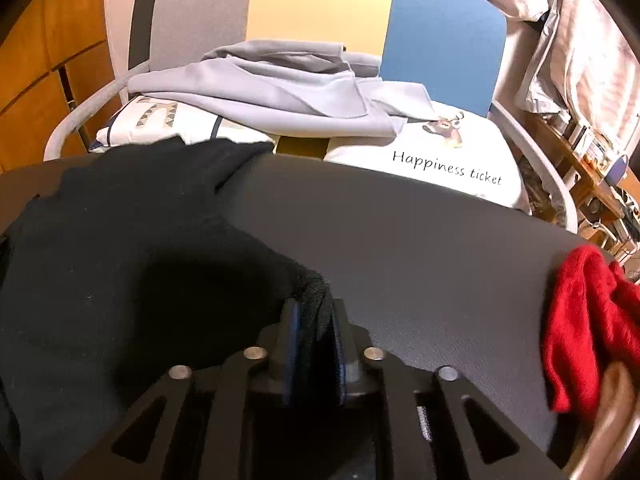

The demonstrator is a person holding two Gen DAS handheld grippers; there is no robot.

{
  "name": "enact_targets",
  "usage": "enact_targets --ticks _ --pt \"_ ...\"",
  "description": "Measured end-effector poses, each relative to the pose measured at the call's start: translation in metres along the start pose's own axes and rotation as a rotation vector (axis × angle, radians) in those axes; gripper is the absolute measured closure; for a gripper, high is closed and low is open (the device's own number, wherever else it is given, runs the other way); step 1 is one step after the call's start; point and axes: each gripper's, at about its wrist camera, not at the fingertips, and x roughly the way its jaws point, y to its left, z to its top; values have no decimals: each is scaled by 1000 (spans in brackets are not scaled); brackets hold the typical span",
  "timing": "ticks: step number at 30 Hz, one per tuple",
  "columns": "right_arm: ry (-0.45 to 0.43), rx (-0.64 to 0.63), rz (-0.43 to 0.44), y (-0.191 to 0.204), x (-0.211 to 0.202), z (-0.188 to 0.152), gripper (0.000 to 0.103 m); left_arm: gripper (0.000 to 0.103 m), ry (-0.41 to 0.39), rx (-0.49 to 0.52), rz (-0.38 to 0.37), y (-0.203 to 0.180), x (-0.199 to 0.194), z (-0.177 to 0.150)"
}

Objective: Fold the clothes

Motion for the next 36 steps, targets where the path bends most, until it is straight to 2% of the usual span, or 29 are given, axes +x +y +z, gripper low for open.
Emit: enact_targets --ticks 1,2,5,6,8,10,12,14,16,18,20,23,25,27,28,33,35,36 --pt "-7 21 14 -3 -7 0 78 103 -1 21 11 -3 -1 2" --pt "-15 41 28 -5 -14 0 78 103 8 11 -13 -1 -4 2" --pt "-111 165 92 -18 -62 -22 77 99 52 -139 -164 28 -26 -7" --pt "-136 227 150 -24 -80 -38 75 98 58 -203 -217 42 -39 -16" --pt "-133 305 241 -27 -102 -70 75 86 48 -283 -300 62 -61 -32" --pt "-110 381 325 -28 -122 -108 75 54 8 -302 -391 74 -94 -56" --pt "-85 436 378 -26 -142 -148 75 38 -57 -294 -447 73 -133 -83" --pt "-57 466 392 -20 -162 -192 75 33 -115 -267 -502 68 -162 -107" --pt "-25 495 407 -16 -178 -233 74 18 -151 -218 -563 53 -184 -128" --pt "14 500 449 -6 -188 -268 73 16 -155 -165 -607 35 -196 -148" --pt "49 487 455 8 -201 -299 73 16 -136 -126 -635 13 -206 -160" --pt "-3 433 430 24 -219 -326 72 15 -120 -86 -637 -13 -223 -175" --pt "-15 409 455 35 -221 -331 71 14 -109 -90 -611 -22 -225 -183" --pt "-23 388 466 48 -221 -333 66 13 -106 -176 -604 -19 -223 -189" --pt "-39 356 451 54 -222 -333 65 13 -90 -207 -615 -18 -217 -190" --pt "-72 202 378 85 -228 -328 60 13 -84 -364 -568 8 -212 -191" --pt "-79 164 361 95 -229 -331 59 12 -100 -343 -549 11 -212 -188" --pt "-84 147 353 98 -227 -330 59 11 -81 -293 -581 6 -209 -186"
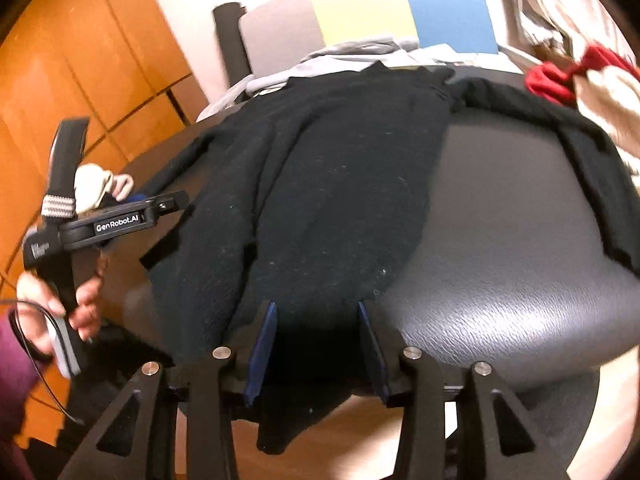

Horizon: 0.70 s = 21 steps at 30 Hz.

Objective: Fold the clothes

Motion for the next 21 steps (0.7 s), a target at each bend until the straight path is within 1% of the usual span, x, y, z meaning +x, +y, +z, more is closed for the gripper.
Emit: enact_targets --ticks 2,3,4,5,6,8,9,11,14,15,16,17,18,20,21 --pt "-9 -27 -13 4 5 1 59 10 63 57 -30 -10 11 -4" --pt "-8 -25 -15 3 8 4 59 10 36 68 -30 -13 10 -6" --pt "-6 -22 -16 2 10 7 59 4 11 78 -30 -15 9 -9" --pt "-5 -3 -11 1 10 7 59 1 9 54 -25 -14 10 -9" --pt "-4 23 2 -2 9 7 59 0 8 30 -22 -12 12 -10" --pt "0 70 33 -7 8 8 59 0 40 -56 -113 -6 17 -11" --pt "3 87 51 -10 8 9 59 0 25 -52 -124 -6 15 -8" --pt "7 106 76 -14 7 10 59 0 46 -18 -195 -10 11 -6" --pt "7 126 93 -17 7 9 60 0 30 -21 -235 -12 7 -5" --pt "6 119 89 -16 7 9 60 0 32 -38 -275 -12 7 -5" --pt "5 112 84 -14 7 8 60 0 47 -53 -299 -12 13 -2" --pt "5 105 80 -13 7 8 60 1 71 -61 -298 -14 19 -2" --pt "8 85 67 -10 7 8 60 1 62 -27 -264 -22 21 -3" --pt "12 42 34 -4 8 8 61 9 42 52 -222 -36 19 -8" --pt "13 19 15 -1 9 8 69 31 16 72 -247 -41 13 -9"
